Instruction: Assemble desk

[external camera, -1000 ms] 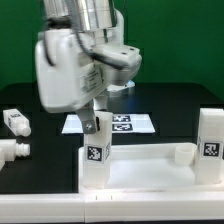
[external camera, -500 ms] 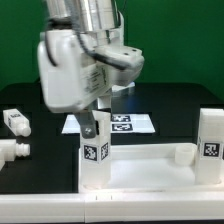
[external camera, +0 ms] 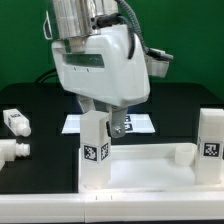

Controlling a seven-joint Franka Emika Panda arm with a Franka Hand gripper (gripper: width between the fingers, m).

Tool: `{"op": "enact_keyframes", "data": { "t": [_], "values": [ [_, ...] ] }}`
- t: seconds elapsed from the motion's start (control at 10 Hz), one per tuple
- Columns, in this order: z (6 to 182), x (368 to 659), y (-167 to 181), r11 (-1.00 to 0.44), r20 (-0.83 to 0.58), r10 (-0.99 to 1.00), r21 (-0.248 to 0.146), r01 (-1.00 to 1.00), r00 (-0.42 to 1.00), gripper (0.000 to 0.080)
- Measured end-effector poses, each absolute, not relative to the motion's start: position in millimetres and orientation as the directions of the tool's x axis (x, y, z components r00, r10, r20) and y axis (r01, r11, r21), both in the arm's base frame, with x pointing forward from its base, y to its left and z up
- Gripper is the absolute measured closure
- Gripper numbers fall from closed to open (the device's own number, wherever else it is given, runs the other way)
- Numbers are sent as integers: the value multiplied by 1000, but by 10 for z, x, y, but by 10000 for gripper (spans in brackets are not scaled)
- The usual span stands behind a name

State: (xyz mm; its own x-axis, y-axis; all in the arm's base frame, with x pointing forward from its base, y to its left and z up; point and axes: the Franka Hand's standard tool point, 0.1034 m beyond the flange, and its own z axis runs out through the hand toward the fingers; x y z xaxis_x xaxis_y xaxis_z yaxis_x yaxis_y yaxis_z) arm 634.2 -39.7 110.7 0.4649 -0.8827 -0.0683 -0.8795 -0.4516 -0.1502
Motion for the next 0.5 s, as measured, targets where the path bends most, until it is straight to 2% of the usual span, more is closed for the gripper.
{"op": "enact_keyframes", "data": {
  "t": [0.1, 0.2, 0.3, 0.4, 0.5],
  "values": [
    [1107, 6341, -402, -532, -52, -837, -153, -833, 545, 150],
    [1105, 6348, -420, -749, 11, -656, -135, -649, 755, 150],
    [1103, 6379, -435, -860, 59, -503, -132, -493, 862, 150],
    [1103, 6379, -435, -847, 56, -525, -135, -514, 850, 150],
    [1103, 6379, -435, -834, 53, -545, -136, -535, 837, 254]
  ]
}}
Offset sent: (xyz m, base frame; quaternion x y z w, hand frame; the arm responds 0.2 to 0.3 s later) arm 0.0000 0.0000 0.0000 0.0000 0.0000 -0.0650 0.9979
